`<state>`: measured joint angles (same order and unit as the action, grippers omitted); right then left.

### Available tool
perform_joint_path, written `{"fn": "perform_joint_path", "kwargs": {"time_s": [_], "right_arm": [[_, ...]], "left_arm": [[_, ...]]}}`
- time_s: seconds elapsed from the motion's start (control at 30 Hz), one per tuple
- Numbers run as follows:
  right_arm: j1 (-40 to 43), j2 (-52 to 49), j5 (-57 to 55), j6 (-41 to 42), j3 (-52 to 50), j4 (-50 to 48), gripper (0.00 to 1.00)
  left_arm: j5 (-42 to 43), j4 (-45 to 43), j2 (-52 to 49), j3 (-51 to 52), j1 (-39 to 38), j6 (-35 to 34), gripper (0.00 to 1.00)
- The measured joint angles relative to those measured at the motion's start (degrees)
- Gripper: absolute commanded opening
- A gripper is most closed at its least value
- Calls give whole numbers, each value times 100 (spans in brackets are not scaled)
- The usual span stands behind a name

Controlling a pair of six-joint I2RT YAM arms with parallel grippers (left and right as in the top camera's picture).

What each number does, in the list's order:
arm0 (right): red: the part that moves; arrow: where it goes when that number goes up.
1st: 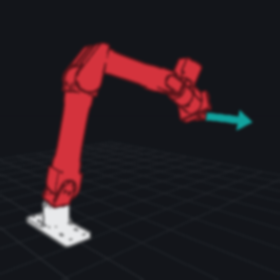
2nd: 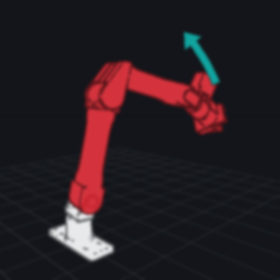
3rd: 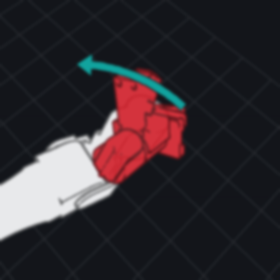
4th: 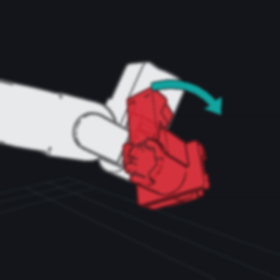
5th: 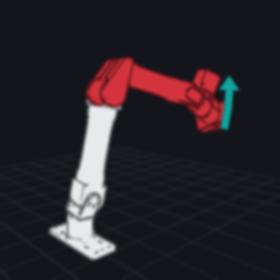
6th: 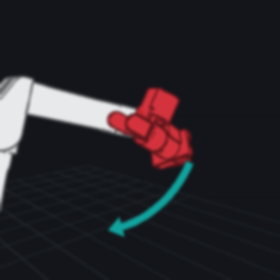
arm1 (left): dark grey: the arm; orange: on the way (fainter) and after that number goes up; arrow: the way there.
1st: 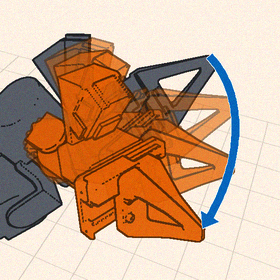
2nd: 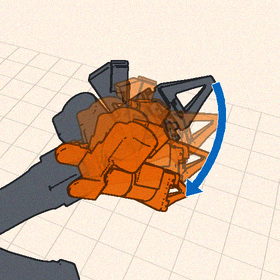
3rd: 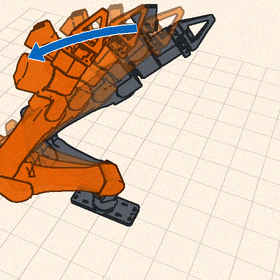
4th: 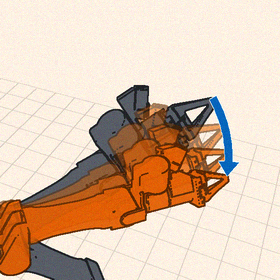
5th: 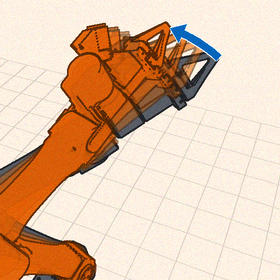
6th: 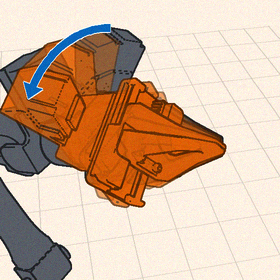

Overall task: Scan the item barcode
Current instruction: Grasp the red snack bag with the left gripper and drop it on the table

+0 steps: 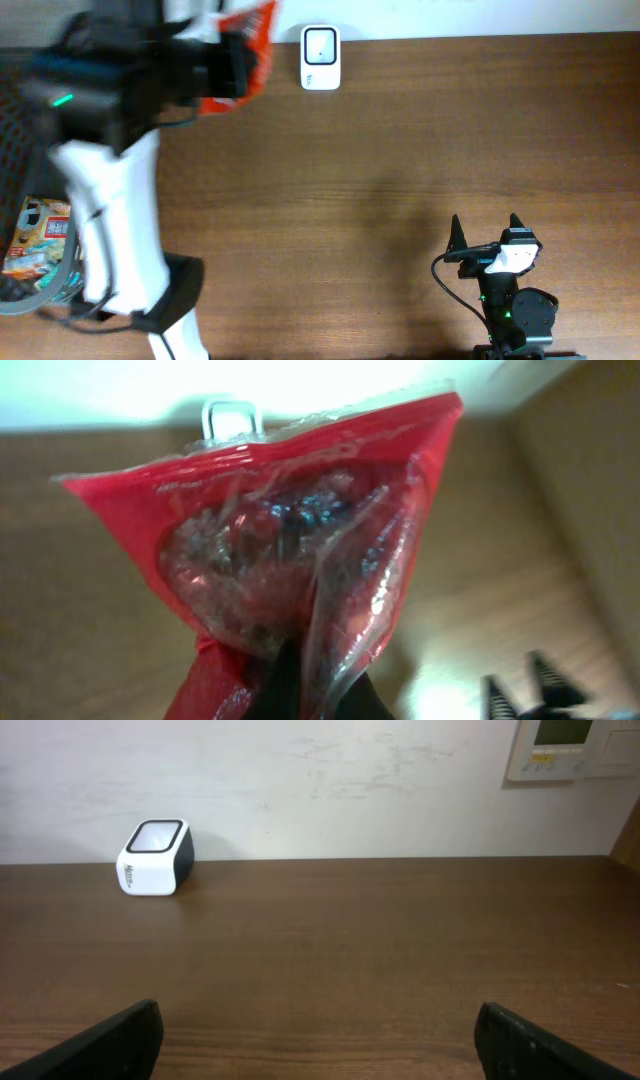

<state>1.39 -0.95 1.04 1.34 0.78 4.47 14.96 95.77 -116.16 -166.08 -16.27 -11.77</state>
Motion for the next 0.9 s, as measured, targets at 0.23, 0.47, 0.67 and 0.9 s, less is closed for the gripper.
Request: {"fn": "perform_joint_path", "kwargs": {"time_s": [0.23, 0.47, 0.67, 0.9], "right_arm": [[0, 0, 2, -2, 0, 0, 98], [0, 0, 0, -4, 0, 0, 98], [0, 0, 2, -4, 0, 0, 98], [0, 0, 2, -2, 0, 0, 98]], "left_arm": [[-1397, -957, -1633, 1333, -1414, -544, 0], [-1552, -1731, -3023, 1554, -1902, -1108, 0], [-1856, -1888, -3141, 1554, -2087, -1198, 52], [-2020, -1248, -3156, 369, -1836, -1220, 69]]}}
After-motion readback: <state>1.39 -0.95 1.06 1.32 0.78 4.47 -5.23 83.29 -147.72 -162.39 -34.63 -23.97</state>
